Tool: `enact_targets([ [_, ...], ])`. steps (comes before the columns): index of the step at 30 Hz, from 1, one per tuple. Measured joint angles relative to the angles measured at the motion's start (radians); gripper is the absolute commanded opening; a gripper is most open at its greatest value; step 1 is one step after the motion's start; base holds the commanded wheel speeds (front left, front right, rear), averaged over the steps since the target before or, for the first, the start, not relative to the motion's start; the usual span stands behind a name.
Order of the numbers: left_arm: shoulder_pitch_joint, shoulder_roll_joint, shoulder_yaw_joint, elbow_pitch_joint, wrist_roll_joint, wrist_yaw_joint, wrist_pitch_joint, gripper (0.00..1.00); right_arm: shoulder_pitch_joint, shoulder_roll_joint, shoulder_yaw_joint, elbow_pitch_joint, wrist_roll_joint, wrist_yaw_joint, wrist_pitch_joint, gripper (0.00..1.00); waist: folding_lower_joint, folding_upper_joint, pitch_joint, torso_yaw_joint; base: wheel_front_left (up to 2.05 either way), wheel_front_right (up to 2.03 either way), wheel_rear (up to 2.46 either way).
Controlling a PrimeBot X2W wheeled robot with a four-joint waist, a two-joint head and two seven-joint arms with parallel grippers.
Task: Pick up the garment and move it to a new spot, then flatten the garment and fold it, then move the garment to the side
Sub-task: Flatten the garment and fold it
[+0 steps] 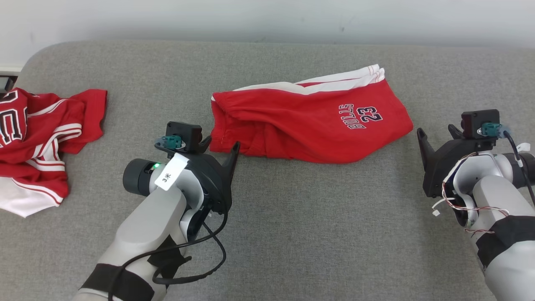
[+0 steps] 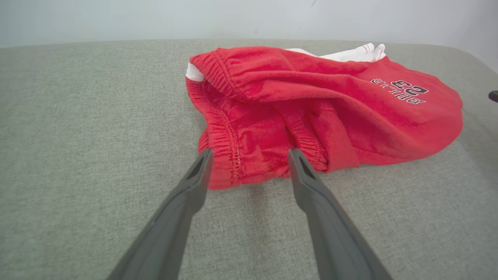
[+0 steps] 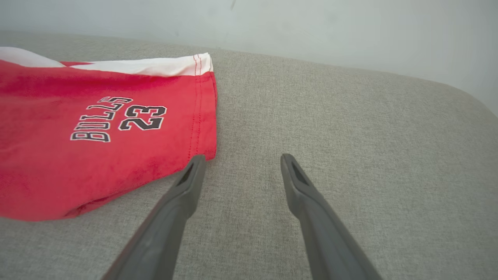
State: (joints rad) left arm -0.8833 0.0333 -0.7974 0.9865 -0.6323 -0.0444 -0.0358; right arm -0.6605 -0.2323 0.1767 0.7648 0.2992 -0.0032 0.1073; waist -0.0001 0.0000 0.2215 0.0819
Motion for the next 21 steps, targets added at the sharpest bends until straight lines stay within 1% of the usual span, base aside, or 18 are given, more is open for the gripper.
enact_targets([
  [5,-0.003,0.000,-0.024,0.003,0.015,0.000,0.000,1.00,-0.005,0.000,-0.015,0.013,0.016,-0.001,0.018,1.00,0.0000,0.0000,0.014,0.008,0.00,0.00,0.00],
  [13,-0.006,0.001,-0.034,-0.002,0.016,0.000,-0.010,1.00,-0.029,0.016,-0.021,0.019,0.034,-0.001,0.034,1.00,0.0001,0.0001,0.045,0.027,0.00,0.00,0.00],
  [21,-0.014,0.001,-0.087,-0.088,0.011,-0.010,-0.041,1.00,-0.072,0.024,-0.024,0.040,0.041,-0.003,0.039,1.00,0.0002,0.0000,0.083,0.049,0.00,0.00,0.00],
])
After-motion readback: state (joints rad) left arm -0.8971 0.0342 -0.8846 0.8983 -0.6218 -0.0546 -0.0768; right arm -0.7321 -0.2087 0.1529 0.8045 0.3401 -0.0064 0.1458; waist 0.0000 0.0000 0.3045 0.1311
